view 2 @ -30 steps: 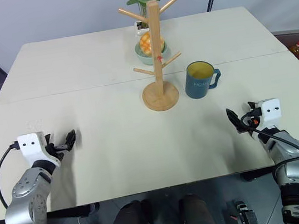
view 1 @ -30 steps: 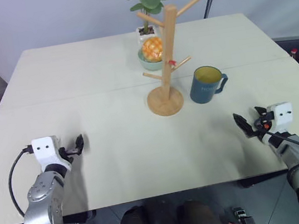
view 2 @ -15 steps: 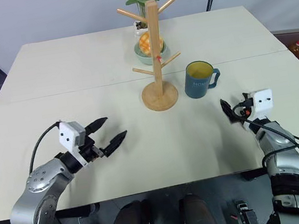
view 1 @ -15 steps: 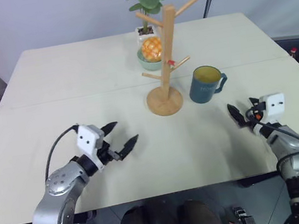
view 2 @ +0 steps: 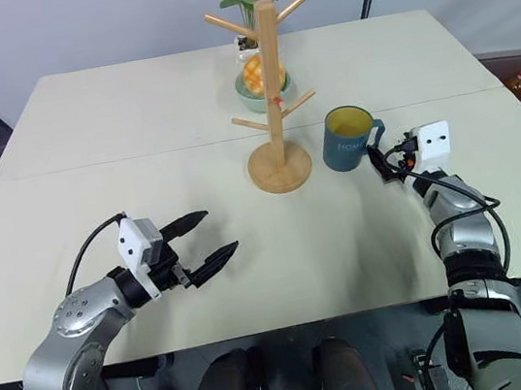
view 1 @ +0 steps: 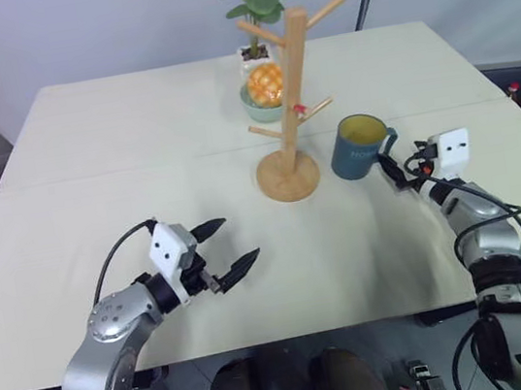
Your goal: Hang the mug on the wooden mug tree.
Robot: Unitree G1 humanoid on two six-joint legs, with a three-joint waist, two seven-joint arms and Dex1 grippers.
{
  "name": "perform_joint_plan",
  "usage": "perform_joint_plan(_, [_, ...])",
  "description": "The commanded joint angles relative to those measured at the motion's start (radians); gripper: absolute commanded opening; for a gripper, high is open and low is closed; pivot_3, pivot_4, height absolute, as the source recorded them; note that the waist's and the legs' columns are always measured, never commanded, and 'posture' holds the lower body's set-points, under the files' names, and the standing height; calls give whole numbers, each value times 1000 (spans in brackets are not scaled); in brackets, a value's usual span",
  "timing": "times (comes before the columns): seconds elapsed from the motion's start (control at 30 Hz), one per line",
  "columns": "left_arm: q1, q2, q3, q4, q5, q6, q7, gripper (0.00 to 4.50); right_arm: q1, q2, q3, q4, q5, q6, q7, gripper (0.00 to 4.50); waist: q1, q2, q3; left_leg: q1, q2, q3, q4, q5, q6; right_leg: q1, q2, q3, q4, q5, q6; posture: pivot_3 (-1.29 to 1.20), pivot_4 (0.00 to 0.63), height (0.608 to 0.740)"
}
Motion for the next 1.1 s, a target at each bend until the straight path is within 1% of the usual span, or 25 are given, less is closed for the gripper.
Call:
perform_joint_plan(0.03, [10, -1, 3, -5, 0, -52, -18, 4500, -42, -20, -5, 37, -6, -46, 15, 4464, 0, 0, 0, 0, 0, 0, 0, 0, 0, 0, 0, 0, 0, 0, 0, 0, 150, 740])
perform_joint_plan(0.3, [9, -2, -8, 24, 6, -94, -33, 4500, -112, -25, -2, 175, -20, -105, 52, 4464, -2, 0, 0, 0, 0, 0, 0, 0, 0, 0, 0, 0, 0, 0, 0, 0, 150, 740])
perform_joint_plan(0.33, [7, -3, -10, 26, 6, -95, -32, 4500, -119, -22, 0, 187, -20, -112, 60, 4240, -2, 0, 0, 0, 0, 0, 0, 0, 0, 0, 0, 0, 0, 0, 0, 0, 150, 740])
perform_joint_plan(0.4, [3, -4, -14, 28, 7, -96, -31, 4500, -132, -17, 4, 208, -22, -127, 73, 3673, -2, 0, 0, 0, 0, 0, 0, 0, 0, 0, 0, 0, 0, 0, 0, 0, 150, 740])
perform_joint_plan(0.47, [0, -5, -17, 29, 8, -94, -29, 4500, -141, -11, 6, 221, -17, -135, 94, 2662, -2, 0, 0, 0, 0, 0, 0, 0, 0, 0, 0, 0, 0, 0, 0, 0, 150, 740])
perform_joint_plan(0.6, [-9, -6, -19, 28, 9, -87, -20, 4500, -140, 0, 14, 217, -8, -134, 135, 479, -2, 0, 0, 0, 0, 0, 0, 0, 0, 0, 0, 0, 0, 0, 0, 0, 150, 740])
perform_joint_plan(0.63, [-11, -6, -19, 26, 9, -85, -18, 4500, -138, 1, 14, 214, -8, -134, 139, 51, -2, 0, 0, 0, 0, 0, 0, 0, 0, 0, 0, 0, 0, 0, 0, 0, 150, 740])
perform_joint_plan(0.8, [-9, -5, -17, 25, 8, -85, -12, 4500, -114, 3, 14, 161, -1, -132, 147, 51, -1, 1, 0, 0, 0, 0, 0, 0, 0, 0, 0, 0, 0, 0, 0, 0, 150, 740])
perform_joint_plan(0.9, [-1, -5, -13, 22, 9, -87, -9, 4500, -65, -27, 50, 50, -55, -145, 129, 51, -1, 1, 1, 0, 0, 0, 0, 0, 0, 0, 0, 0, 0, 0, 0, 0, 150, 740])
perform_joint_plan(0.93, [5, -3, -9, 18, 10, -88, -8, 4500, -36, -44, 73, -16, -83, -151, 133, 51, 1, 1, 1, 0, 0, 0, 0, 0, 0, 0, 0, 0, 0, 0, 0, 0, 150, 740])
perform_joint_plan(1.03, [15, 4, 12, 12, 11, -90, 1, 4500, 84, -126, 143, -354, -171, -150, 167, 51, 3, 3, 2, -1, 0, 0, 0, 0, 0, -1, 0, 0, 0, 0, 0, 0, 150, 740])
perform_joint_plan(1.1, [7, 10, 20, 23, 9, -92, -3, 4500, 138, -186, 173, -579, -204, -104, 196, 51, 3, 5, 3, -1, 0, 0, 0, 0, 0, -1, 0, 0, 0, 0, 0, 0, 150, 740])
